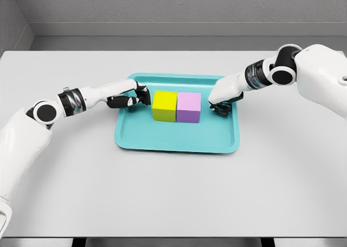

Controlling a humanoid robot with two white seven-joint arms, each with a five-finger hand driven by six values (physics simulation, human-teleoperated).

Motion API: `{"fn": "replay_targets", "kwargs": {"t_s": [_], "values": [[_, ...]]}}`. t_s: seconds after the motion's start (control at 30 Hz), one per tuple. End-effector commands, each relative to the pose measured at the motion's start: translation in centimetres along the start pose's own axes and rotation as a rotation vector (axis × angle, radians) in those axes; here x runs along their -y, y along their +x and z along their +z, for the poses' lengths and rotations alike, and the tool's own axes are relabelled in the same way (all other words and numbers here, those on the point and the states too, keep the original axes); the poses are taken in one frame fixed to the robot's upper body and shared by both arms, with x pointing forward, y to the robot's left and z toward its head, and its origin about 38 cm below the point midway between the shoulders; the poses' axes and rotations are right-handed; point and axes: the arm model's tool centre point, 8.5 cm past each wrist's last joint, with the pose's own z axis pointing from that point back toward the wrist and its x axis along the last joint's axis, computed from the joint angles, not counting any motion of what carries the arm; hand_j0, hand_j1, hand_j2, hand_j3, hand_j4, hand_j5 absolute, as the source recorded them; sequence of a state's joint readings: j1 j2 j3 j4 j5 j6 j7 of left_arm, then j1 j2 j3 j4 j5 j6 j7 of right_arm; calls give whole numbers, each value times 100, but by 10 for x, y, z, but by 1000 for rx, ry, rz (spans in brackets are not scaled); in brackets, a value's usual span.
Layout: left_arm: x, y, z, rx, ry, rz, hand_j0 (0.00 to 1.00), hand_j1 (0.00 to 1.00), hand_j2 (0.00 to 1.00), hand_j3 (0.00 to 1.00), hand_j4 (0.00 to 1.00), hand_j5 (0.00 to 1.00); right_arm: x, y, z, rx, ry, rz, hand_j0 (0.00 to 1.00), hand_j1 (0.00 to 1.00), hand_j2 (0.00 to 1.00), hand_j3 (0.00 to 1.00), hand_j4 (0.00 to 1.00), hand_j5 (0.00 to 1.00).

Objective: Push two cubes

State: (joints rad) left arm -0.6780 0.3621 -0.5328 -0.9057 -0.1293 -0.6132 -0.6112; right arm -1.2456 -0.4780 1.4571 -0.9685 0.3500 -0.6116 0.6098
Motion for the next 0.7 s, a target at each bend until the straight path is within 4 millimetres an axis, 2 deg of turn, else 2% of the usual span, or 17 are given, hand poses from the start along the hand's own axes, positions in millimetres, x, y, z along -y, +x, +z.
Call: {"fn": "replay_targets", "kwargs": {"t_s": [0.0, 0.43, 0.67], "values": [[-1, 0, 0, 1, 4, 6, 38, 38, 38, 38, 38, 38, 0, 1, 0, 2, 0, -1, 15, 15, 15, 15, 15, 15], [2, 5, -8, 18, 2, 10, 38, 38, 38, 38, 38, 38, 2, -6, 10, -17, -15, -7, 16, 16, 16, 16, 16, 16], [-4, -2, 4, -5, 10, 3, 38, 38, 38, 38, 38, 38, 13, -10, 19, -34, -29, 8, 16, 16, 16, 16, 16, 16]]}}
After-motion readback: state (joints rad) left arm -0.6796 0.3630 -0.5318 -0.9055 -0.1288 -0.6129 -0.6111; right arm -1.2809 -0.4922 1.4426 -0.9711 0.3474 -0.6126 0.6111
